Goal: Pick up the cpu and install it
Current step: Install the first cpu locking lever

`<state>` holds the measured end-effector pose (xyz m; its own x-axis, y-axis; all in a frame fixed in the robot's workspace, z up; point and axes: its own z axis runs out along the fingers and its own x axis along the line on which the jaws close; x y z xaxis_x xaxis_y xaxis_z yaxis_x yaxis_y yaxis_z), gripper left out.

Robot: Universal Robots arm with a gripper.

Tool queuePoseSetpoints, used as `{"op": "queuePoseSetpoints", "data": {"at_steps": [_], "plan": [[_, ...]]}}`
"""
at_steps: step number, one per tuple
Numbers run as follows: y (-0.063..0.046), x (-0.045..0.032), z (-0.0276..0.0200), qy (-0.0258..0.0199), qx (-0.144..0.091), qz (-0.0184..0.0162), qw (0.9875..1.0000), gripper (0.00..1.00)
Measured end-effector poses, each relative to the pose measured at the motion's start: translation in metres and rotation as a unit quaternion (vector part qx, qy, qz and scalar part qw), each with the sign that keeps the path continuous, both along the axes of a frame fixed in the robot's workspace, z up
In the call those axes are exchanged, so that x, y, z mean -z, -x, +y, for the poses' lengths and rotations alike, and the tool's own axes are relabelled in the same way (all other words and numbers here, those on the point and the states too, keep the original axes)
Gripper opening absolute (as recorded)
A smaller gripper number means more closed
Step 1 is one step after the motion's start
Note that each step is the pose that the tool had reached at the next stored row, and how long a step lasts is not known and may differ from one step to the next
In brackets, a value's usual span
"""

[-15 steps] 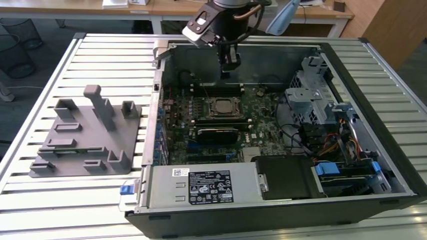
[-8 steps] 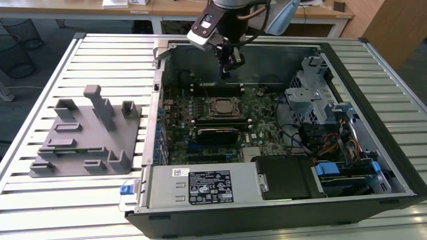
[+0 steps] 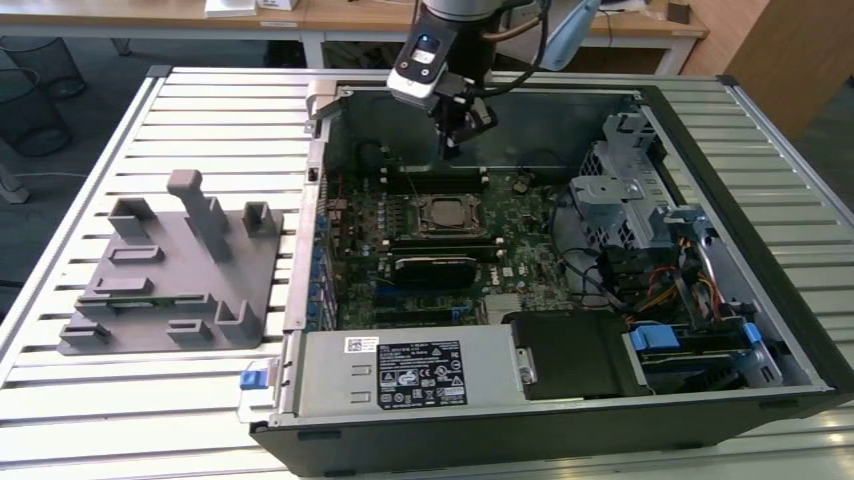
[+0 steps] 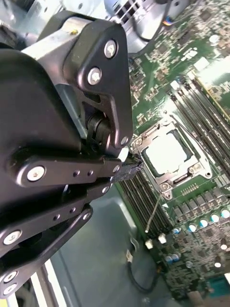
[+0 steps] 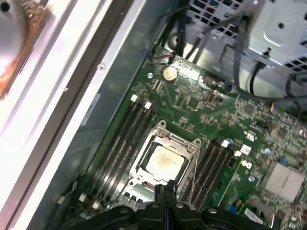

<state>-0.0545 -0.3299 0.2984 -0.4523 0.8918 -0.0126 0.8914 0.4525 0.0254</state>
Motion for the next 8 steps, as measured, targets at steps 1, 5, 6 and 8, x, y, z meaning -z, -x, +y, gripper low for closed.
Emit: {"op": "queuePoseSetpoints", "data": {"at_steps": [1,5,6,8], "plan": [[0.0,0.0002,0.0,0.0,-0.009,0.0,1.0,0.11],[0.0,0.0009,0.0,0.0,-0.045,0.0,0.999,0.11],[0.0,0.0011,0.0,0.0,-0.054,0.0,0.9985,0.11],[0.0,0.0015,0.0,0.0,-0.073,0.0,0.9974,0.11]]}}
